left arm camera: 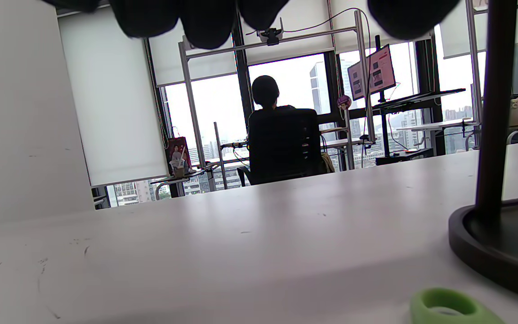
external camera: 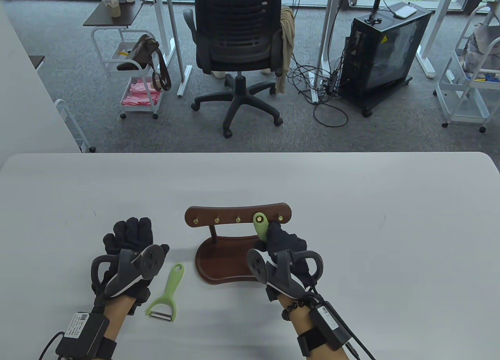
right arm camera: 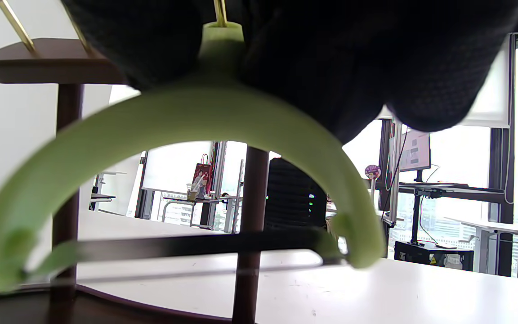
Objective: Hook vegetable scraper onto key rack
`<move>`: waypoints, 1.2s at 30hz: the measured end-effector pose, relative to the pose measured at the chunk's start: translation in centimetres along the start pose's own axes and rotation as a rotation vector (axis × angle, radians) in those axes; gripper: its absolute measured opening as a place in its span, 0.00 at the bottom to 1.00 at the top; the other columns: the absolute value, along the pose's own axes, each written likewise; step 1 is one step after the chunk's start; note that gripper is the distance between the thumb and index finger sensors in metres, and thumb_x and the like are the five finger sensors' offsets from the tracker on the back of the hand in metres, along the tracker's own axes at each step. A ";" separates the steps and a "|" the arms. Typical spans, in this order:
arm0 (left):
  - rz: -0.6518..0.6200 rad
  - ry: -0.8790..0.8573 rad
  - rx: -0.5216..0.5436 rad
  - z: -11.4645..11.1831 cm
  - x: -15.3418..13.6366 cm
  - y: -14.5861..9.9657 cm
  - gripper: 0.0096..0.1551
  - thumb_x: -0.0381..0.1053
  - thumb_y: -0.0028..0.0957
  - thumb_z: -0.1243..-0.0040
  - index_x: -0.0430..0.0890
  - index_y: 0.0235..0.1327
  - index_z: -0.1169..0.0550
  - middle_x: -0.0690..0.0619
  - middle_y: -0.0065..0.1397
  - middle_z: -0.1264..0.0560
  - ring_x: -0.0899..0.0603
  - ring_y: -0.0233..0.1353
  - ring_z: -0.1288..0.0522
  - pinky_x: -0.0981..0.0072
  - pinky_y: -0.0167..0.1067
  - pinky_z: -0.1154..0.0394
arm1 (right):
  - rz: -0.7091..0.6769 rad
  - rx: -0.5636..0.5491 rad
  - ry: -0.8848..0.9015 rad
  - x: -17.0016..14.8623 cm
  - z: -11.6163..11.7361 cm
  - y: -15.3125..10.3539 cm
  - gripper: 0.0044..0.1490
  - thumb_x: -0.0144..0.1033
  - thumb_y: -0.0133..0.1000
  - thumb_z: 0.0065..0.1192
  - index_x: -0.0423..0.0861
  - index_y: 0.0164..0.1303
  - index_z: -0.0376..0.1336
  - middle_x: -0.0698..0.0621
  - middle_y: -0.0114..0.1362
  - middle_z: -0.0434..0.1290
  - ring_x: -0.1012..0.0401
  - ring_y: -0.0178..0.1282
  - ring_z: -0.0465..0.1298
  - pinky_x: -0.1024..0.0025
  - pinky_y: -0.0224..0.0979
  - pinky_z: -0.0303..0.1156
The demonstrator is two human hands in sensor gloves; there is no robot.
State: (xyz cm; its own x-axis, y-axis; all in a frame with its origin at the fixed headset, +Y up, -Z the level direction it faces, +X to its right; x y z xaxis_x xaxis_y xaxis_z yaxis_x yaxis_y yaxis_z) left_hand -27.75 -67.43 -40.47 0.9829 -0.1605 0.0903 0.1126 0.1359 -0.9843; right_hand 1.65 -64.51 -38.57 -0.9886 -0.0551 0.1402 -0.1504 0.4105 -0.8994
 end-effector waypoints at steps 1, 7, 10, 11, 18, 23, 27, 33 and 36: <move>0.000 0.001 -0.001 0.0 0.0 0.0 0.49 0.65 0.62 0.54 0.34 0.84 0.45 0.26 0.83 0.45 0.17 0.80 0.42 0.18 0.68 0.44 | 0.001 0.001 0.003 0.0 0.0 0.0 0.44 0.48 0.56 0.68 0.24 0.65 0.66 0.42 0.55 0.81 0.52 0.47 0.87 0.44 0.57 0.84; -0.001 -0.001 -0.008 -0.1 0.1 0.0 0.49 0.65 0.62 0.54 0.34 0.84 0.45 0.26 0.83 0.45 0.17 0.80 0.42 0.18 0.68 0.44 | 0.003 0.027 0.041 -0.3 0.3 -0.1 0.43 0.47 0.55 0.68 0.25 0.65 0.66 0.43 0.55 0.82 0.51 0.49 0.87 0.44 0.58 0.84; -0.002 -0.004 -0.009 -0.1 0.1 -0.1 0.49 0.65 0.62 0.54 0.34 0.84 0.45 0.26 0.83 0.45 0.17 0.80 0.42 0.18 0.68 0.44 | 0.012 0.034 0.059 -0.9 0.1 -0.2 0.42 0.47 0.55 0.68 0.25 0.65 0.67 0.43 0.55 0.82 0.51 0.49 0.87 0.43 0.58 0.84; -0.002 -0.005 -0.009 -0.1 0.1 -0.1 0.49 0.65 0.62 0.54 0.34 0.84 0.45 0.26 0.83 0.45 0.17 0.80 0.42 0.18 0.68 0.44 | 0.016 0.034 0.062 -1.2 0.0 -0.2 0.42 0.47 0.56 0.67 0.26 0.65 0.67 0.43 0.55 0.82 0.51 0.49 0.87 0.43 0.58 0.84; -0.001 -0.021 -0.017 -0.2 0.0 -0.1 0.49 0.65 0.62 0.54 0.34 0.84 0.45 0.26 0.83 0.45 0.17 0.80 0.42 0.18 0.68 0.44 | 0.054 0.109 0.083 -4.7 -0.4 -0.7 0.42 0.47 0.60 0.59 0.25 0.69 0.64 0.39 0.60 0.80 0.46 0.54 0.85 0.39 0.61 0.80; -0.002 -0.038 -0.030 -0.4 0.0 -0.2 0.49 0.65 0.62 0.54 0.34 0.84 0.45 0.26 0.83 0.45 0.17 0.80 0.42 0.18 0.68 0.44 | 0.009 0.259 0.025 -7.2 1.0 -1.3 0.48 0.48 0.62 0.55 0.26 0.80 0.53 0.28 0.76 0.67 0.33 0.71 0.73 0.29 0.72 0.68; -0.013 -0.046 -0.055 -0.6 0.4 -0.2 0.49 0.65 0.62 0.54 0.34 0.84 0.45 0.25 0.83 0.46 0.16 0.80 0.43 0.18 0.68 0.44 | 0.005 0.375 0.028 -8.5 2.6 -1.7 0.52 0.48 0.63 0.54 0.26 0.84 0.44 0.23 0.83 0.51 0.24 0.80 0.57 0.22 0.74 0.56; -0.019 -0.052 -0.128 -1.2 1.0 -0.3 0.49 0.65 0.62 0.54 0.34 0.84 0.44 0.25 0.83 0.45 0.17 0.79 0.41 0.19 0.68 0.43 | 0.003 0.449 0.014 -9.2 4.1 -2.0 0.54 0.49 0.63 0.52 0.27 0.85 0.39 0.23 0.85 0.40 0.23 0.81 0.44 0.20 0.74 0.47; -0.020 -0.056 -0.172 -1.5 1.2 -0.3 0.49 0.65 0.62 0.53 0.33 0.83 0.43 0.24 0.82 0.44 0.18 0.78 0.38 0.19 0.68 0.42 | 0.009 0.468 0.022 -9.3 4.4 -2.1 0.55 0.49 0.63 0.52 0.27 0.85 0.39 0.22 0.84 0.39 0.23 0.80 0.43 0.20 0.74 0.46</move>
State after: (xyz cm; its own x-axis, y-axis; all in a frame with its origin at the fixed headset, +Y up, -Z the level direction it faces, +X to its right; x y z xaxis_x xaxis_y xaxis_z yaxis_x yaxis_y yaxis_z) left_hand -26.80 -69.19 -40.28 0.9878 -0.1063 0.1139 0.1106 -0.0365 -0.9932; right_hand 11.07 -68.84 -39.84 -0.9902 -0.0322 0.1357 -0.1342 -0.0440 -0.9900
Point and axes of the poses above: the tracker on the back of each hand, its own x axis roughly to the thumb side, its own y axis roughly from the wrist to the fingertips, z = x × y, the point moved 5 cm from there along y, roughly from the wrist to the fingertips
